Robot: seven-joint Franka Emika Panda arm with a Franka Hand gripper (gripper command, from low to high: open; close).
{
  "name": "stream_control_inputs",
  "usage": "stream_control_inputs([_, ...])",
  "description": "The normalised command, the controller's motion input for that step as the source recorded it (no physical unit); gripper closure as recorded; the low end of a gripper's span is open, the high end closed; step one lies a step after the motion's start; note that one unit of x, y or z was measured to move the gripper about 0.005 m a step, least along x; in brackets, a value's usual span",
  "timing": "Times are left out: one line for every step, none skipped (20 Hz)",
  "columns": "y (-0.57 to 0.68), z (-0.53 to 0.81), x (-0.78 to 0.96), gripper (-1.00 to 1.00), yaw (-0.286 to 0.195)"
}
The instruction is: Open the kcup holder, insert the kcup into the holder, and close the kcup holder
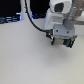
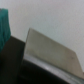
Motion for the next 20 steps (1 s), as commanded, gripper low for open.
stream_control_inputs([0.44, 0.00, -0.47, -1.00, 0.118])
stream_control_inputs([0.47, 0.00, -0.49, -1.00, 0.110])
stream_control_inputs([0.48, 0.01, -0.53, -1.00, 0.107])
stream_control_inputs([0.47, 0.02, -0.58, -1.00, 0.105])
stream_control_inputs([0.48, 0.03, -0.59, -1.00, 0.103])
stream_control_inputs([0.47, 0.05, -0.60, -1.00, 0.111])
stream_control_inputs([0.46, 0.06, -0.61, -1.00, 0.111])
stream_control_inputs([0.45, 0.04, -0.66, -1.00, 0.110])
stream_control_inputs([0.45, 0.04, -0.67, -1.00, 0.109])
stream_control_inputs([0.45, 0.03, -0.67, -1.00, 0.110])
stream_control_inputs([0.44, 0.02, -0.68, -1.00, 0.111])
stream_control_inputs([0.44, 0.01, -0.71, -1.00, 0.106])
stream_control_inputs([0.45, 0.00, -0.69, -1.00, 0.092])
stream_control_inputs([0.43, 0.00, -0.64, -1.00, 0.089])
stream_control_inputs([0.40, -0.01, -0.66, -1.00, 0.094])
stream_control_inputs([0.40, -0.02, -0.70, -1.00, 0.087])
stream_control_inputs([0.40, -0.03, -0.73, -1.00, 0.080])
stream_control_inputs([0.39, -0.03, -0.74, -1.00, 0.080])
stream_control_inputs([0.39, -0.03, -0.74, -1.00, 0.080])
stream_control_inputs([0.39, -0.02, -0.74, -1.00, 0.087])
